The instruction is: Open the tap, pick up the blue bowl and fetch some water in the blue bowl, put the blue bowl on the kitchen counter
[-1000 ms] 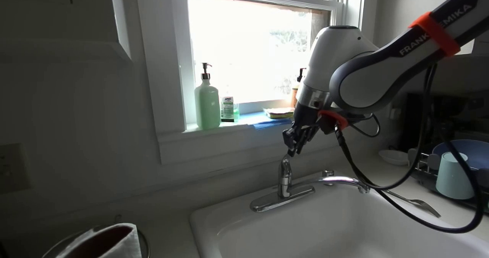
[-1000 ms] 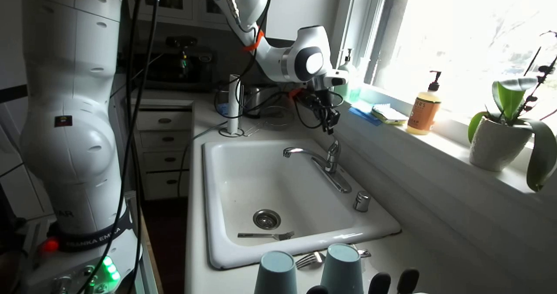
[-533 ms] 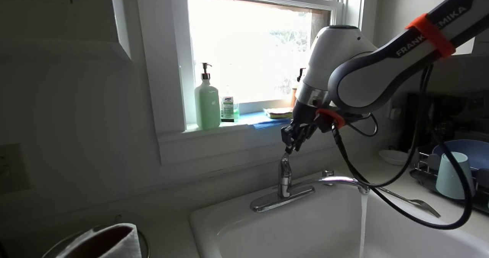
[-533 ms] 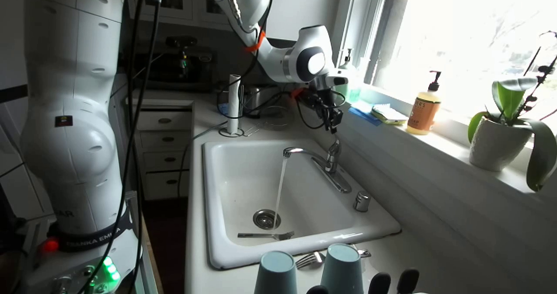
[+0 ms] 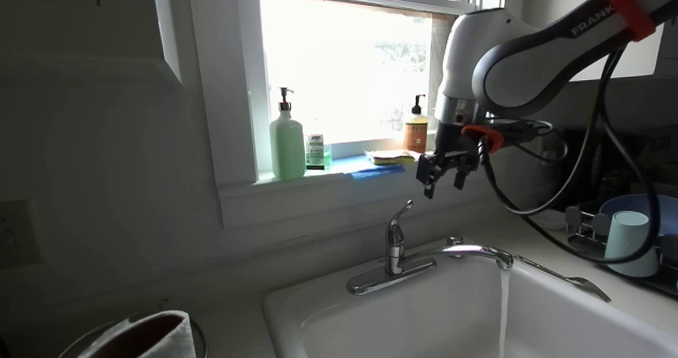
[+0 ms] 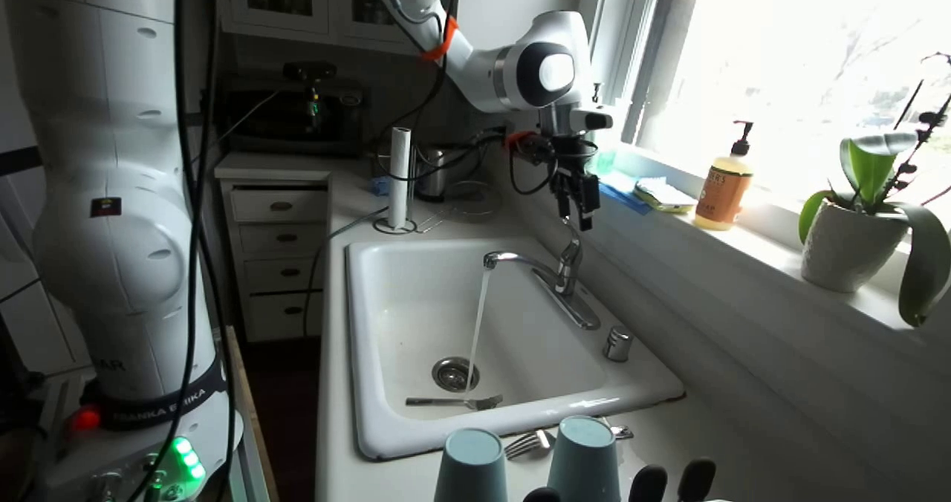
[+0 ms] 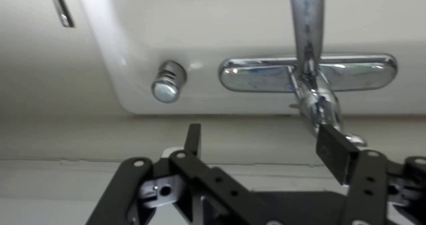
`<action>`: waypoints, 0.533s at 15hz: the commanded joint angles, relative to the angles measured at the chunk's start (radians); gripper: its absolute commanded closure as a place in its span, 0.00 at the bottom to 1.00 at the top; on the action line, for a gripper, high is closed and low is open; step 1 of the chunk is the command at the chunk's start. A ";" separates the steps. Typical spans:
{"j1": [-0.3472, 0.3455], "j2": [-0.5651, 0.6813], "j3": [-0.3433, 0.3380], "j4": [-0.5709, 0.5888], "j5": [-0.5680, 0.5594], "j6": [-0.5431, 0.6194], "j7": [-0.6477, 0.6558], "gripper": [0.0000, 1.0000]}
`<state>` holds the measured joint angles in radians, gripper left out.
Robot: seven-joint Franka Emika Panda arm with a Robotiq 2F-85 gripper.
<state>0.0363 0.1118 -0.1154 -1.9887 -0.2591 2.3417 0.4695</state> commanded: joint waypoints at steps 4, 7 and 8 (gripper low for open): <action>-0.142 -0.174 -0.054 -0.069 0.070 -0.249 -0.121 0.00; -0.206 -0.218 -0.095 -0.102 0.126 -0.306 -0.270 0.00; -0.229 -0.226 -0.113 -0.117 0.142 -0.311 -0.326 0.00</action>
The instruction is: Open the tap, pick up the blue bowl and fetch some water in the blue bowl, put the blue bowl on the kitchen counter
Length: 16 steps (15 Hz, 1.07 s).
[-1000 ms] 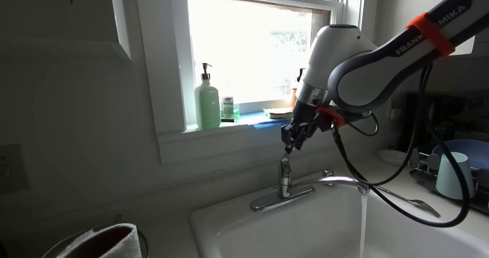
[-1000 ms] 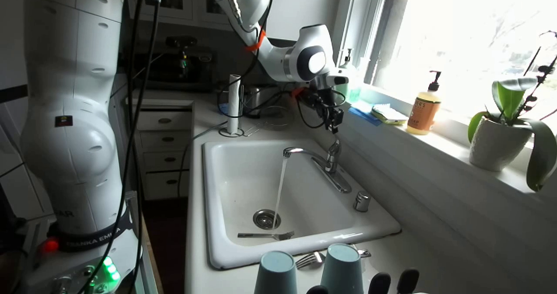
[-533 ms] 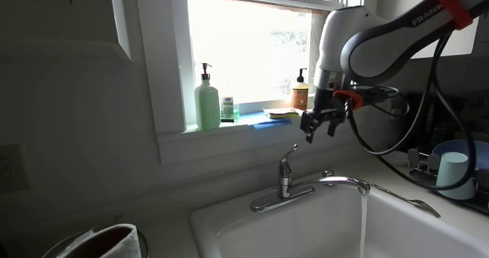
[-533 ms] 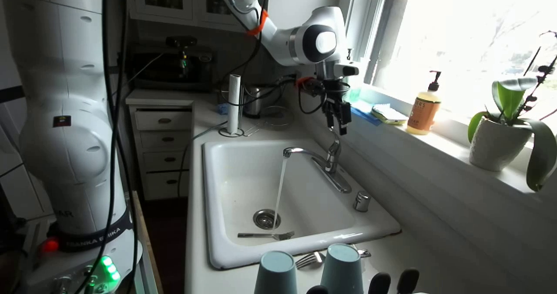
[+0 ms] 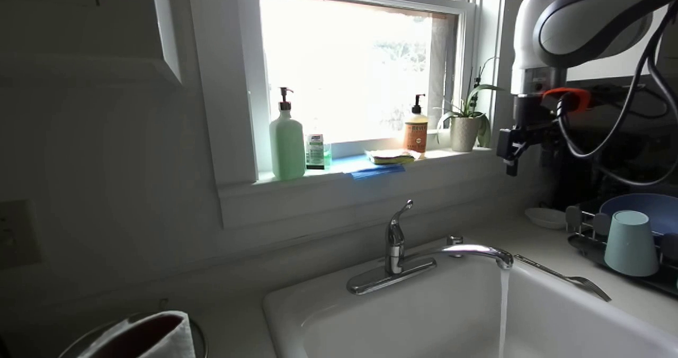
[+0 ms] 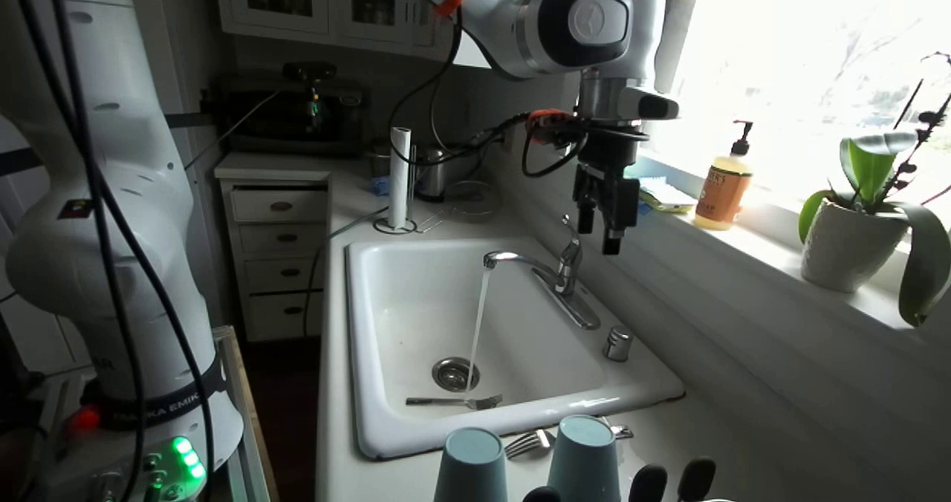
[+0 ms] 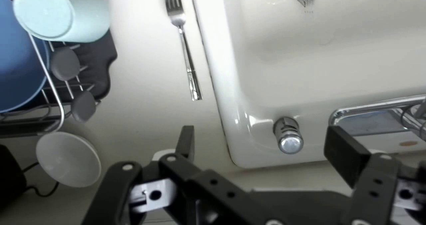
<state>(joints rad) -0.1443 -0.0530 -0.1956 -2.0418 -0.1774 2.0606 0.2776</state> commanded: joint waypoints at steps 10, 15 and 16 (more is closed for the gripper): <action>-0.207 -0.054 -0.177 -0.121 0.044 -0.027 -0.321 0.00; -0.230 -0.038 -0.195 -0.117 0.008 -0.042 -0.333 0.00; -0.236 -0.032 -0.198 -0.113 -0.034 -0.035 -0.341 0.00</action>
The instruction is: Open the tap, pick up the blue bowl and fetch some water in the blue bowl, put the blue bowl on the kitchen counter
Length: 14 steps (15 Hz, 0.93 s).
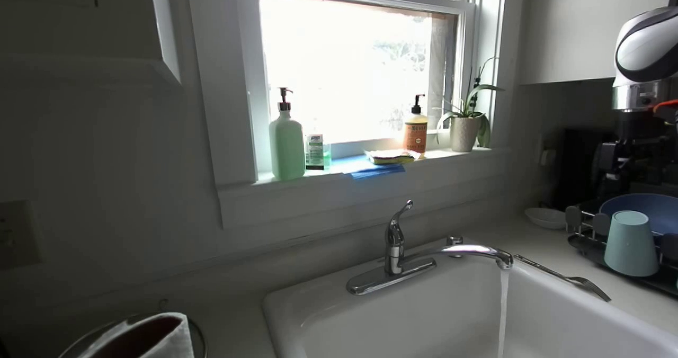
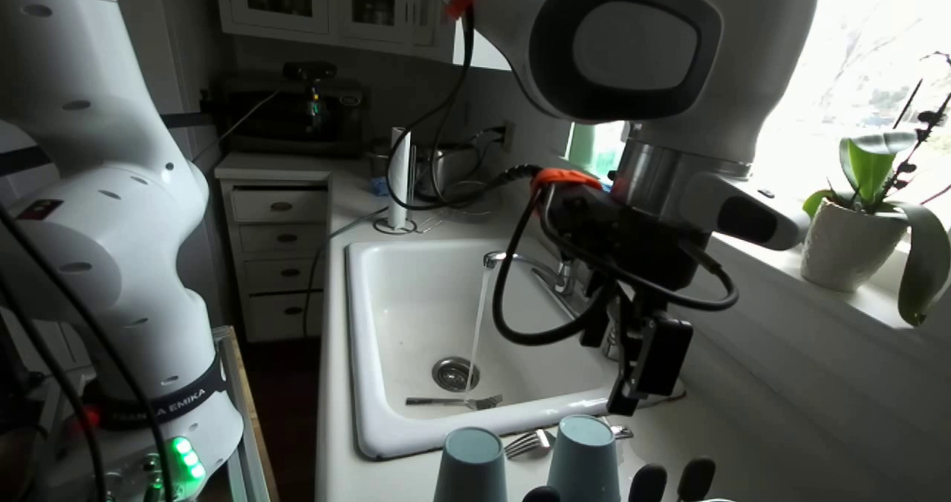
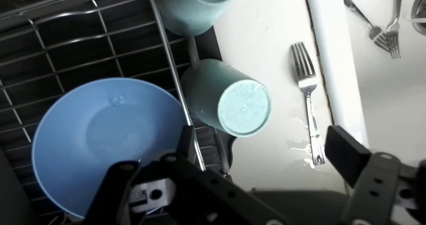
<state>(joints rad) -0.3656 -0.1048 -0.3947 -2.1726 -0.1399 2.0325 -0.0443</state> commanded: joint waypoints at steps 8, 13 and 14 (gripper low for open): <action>-0.075 0.073 -0.055 0.003 -0.278 0.125 -0.049 0.00; -0.113 0.142 -0.095 0.000 -0.203 0.254 -0.022 0.00; -0.118 0.158 -0.099 0.002 -0.194 0.273 -0.015 0.00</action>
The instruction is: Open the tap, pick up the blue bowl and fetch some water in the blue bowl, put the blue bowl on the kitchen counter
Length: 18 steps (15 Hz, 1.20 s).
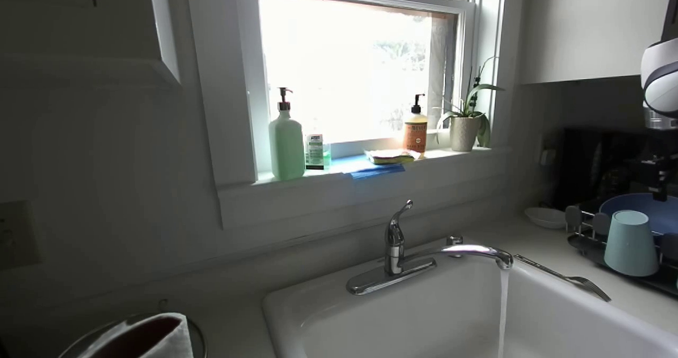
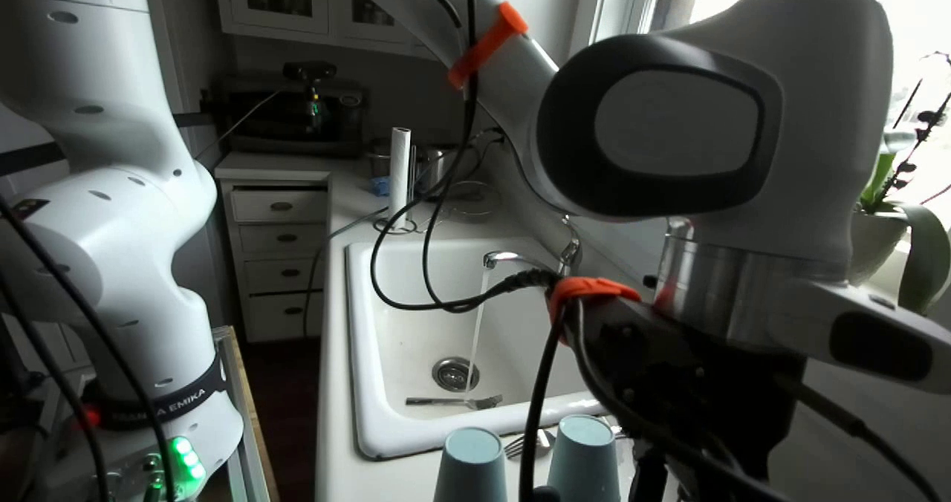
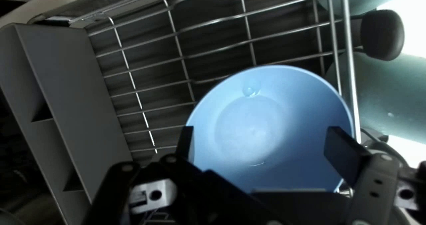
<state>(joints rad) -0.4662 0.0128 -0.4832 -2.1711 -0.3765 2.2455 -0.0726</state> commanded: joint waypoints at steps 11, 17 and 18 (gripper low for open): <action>-0.050 0.187 -0.039 0.043 0.125 0.155 0.130 0.37; -0.052 0.194 -0.061 0.063 0.105 0.148 0.150 0.27; -0.050 0.191 -0.065 0.066 0.096 0.141 0.151 0.26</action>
<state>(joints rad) -0.5126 0.1846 -0.5398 -2.1280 -0.2757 2.3831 0.0606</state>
